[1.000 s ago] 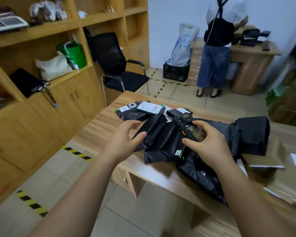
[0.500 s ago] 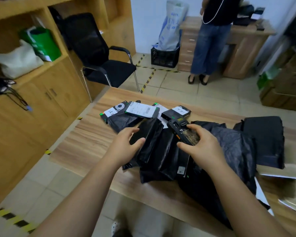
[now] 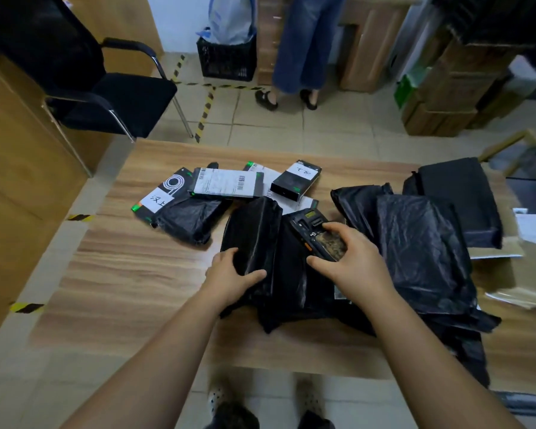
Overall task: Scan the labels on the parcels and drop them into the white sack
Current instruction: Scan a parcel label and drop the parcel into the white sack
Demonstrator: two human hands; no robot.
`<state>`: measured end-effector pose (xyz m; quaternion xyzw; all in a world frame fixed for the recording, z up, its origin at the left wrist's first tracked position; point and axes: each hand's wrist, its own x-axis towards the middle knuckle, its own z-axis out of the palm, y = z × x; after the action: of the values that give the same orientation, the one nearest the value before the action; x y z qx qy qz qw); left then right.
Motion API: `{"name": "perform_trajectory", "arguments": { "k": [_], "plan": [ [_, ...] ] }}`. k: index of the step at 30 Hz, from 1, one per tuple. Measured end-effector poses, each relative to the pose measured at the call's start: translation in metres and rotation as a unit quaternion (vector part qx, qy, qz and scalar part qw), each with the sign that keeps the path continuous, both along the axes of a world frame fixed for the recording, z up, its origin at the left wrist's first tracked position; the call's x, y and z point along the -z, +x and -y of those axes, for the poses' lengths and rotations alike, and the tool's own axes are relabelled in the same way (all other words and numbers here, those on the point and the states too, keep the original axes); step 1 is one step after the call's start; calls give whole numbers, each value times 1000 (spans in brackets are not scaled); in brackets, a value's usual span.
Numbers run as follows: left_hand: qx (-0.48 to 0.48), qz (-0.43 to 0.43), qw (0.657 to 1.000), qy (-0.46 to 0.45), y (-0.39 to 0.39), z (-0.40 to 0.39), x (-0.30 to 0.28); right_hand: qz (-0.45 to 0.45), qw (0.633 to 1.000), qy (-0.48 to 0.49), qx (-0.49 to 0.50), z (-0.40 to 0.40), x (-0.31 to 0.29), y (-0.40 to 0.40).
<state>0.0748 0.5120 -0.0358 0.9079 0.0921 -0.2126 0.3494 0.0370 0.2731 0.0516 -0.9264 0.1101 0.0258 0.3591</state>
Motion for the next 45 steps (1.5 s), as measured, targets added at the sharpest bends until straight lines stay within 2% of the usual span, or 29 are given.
{"name": "perform_trajectory", "arguments": {
  "k": [5, 7, 11, 13, 15, 16, 20, 24, 26, 29, 32, 36, 39, 45],
  "plan": [
    [-64, -62, 977, -196, 17, -42, -1, 7, 999, 11, 44, -16, 5, -5],
    [-72, -29, 978, -194, 24, -54, -3, 12, 998, 15, 52, -23, 6, -9],
    [14, 69, 988, -134, 22, -43, -15, 3, 999, 14, 53, -28, 7, -16],
    [58, 62, 995, -45, 17, -30, -12, 3, 999, 10, 52, -26, 6, -20],
    [55, 19, 998, 35, 10, -16, -8, 10, 999, 14, 51, -22, 6, -24],
    [42, 10, 998, 47, 8, -11, -6, 12, 999, 17, 49, -19, 6, -25],
    [-8, 59, 995, 82, 4, -1, -12, 4, 1000, 21, 24, -4, 9, -28],
    [23, 56, 977, 207, 0, 2, -17, -6, 999, 33, 2, 13, 11, -28],
    [29, 53, 970, 233, 0, 4, -14, -7, 999, 43, -10, 21, 13, -28],
    [-41, 28, 982, 184, 6, 6, -10, -8, 999, 35, -32, 32, 15, -30],
    [-124, -26, 988, 86, 4, 8, -23, -9, 998, 33, -54, 42, 15, -33],
    [-106, 24, 993, 54, -25, 4, -46, -1, 995, 40, -88, 50, -1, -33],
    [-136, 63, 989, 5, -45, -7, -67, 24, 993, 46, -110, 54, -23, -28],
    [-225, 166, 943, -181, -50, 0, -143, 113, 981, 102, -120, 48, -82, -13]
  ]
}}
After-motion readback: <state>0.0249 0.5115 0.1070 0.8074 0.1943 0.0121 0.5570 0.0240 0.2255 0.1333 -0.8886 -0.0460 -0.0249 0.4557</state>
